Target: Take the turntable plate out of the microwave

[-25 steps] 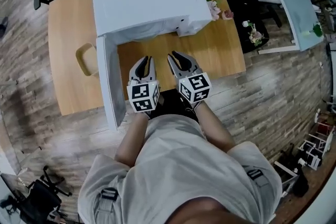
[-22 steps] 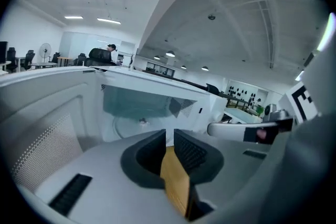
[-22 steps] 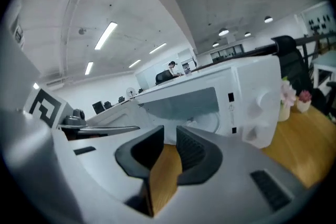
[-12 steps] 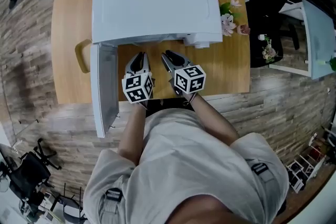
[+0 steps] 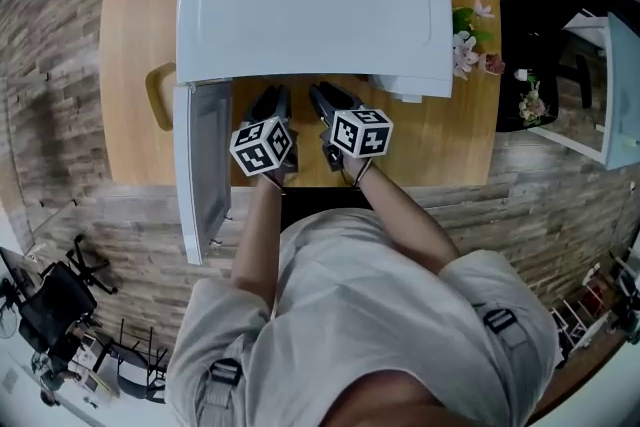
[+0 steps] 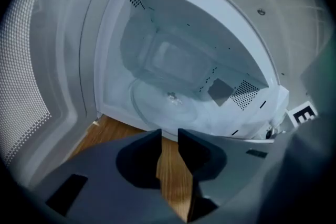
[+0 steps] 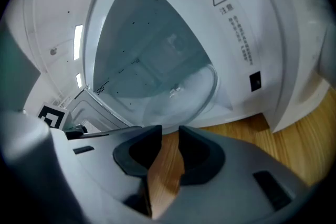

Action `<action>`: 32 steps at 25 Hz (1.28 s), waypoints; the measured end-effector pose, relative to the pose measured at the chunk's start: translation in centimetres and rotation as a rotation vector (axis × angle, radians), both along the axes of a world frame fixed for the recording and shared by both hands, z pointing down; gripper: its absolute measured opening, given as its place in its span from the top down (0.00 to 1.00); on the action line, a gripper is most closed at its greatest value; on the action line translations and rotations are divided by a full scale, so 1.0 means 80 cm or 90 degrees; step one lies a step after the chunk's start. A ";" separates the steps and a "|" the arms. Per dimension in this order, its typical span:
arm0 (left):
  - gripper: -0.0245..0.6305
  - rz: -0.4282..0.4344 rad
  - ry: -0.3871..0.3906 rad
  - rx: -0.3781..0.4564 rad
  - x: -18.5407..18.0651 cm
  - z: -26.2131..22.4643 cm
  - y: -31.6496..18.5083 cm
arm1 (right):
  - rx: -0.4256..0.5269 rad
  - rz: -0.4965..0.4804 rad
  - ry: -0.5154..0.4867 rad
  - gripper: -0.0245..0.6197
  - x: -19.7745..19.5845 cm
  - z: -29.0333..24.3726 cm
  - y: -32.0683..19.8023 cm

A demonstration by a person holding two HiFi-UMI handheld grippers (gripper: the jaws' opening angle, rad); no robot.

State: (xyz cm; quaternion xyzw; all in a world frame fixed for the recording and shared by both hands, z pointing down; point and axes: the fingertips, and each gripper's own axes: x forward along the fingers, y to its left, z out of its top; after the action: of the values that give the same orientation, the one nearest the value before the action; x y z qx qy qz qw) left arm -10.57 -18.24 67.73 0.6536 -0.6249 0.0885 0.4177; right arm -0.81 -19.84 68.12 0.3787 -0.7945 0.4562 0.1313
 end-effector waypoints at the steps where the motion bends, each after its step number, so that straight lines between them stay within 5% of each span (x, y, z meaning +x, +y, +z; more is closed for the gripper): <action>1: 0.79 -0.009 0.016 0.000 -0.002 0.003 -0.004 | -0.005 0.006 -0.002 0.79 -0.002 0.003 -0.003; 15: 0.73 -0.068 0.150 0.009 -0.018 0.022 -0.018 | -0.045 0.093 -0.018 0.74 0.000 0.021 -0.020; 32: 0.73 -0.054 0.134 0.002 -0.009 0.023 -0.014 | -0.053 0.081 -0.008 0.76 0.001 0.018 -0.008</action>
State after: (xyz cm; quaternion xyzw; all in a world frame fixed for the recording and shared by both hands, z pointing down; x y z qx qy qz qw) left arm -11.26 -19.40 69.58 0.6329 -0.6048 0.0009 0.4833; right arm -0.71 -20.51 69.56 0.4197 -0.7499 0.4987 0.1130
